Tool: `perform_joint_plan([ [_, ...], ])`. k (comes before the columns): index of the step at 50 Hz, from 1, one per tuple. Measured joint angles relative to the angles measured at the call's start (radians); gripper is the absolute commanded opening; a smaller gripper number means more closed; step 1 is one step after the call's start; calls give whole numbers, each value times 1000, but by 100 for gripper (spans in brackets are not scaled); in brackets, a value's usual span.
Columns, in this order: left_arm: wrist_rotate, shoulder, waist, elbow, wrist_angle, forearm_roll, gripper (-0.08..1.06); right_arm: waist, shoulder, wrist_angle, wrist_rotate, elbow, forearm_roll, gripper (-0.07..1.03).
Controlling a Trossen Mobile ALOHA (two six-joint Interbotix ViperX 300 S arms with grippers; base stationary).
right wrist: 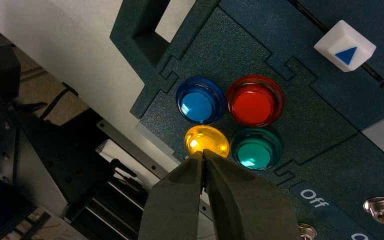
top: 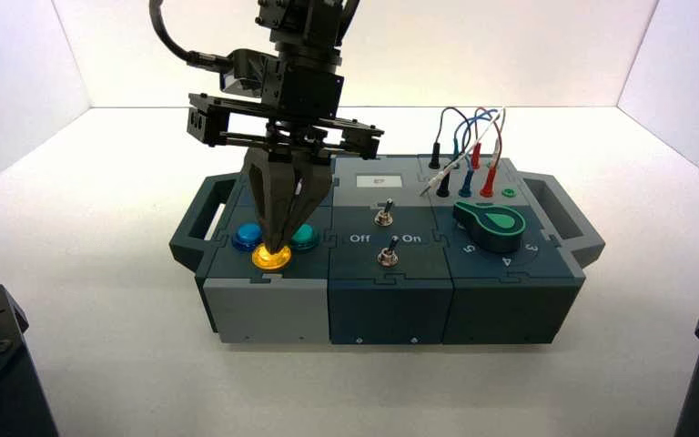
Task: Push the yellow button with the right gripper.
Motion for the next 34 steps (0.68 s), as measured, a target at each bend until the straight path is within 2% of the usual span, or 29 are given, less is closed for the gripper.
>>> perform_joint_plan([
  [17,0,8,0,0,8,0,-3,3,-12,0,0,12,-5,-2],
  [34,2,6,0,0,12,0,-3,3,-100,-5,3,54,-6,-2],
])
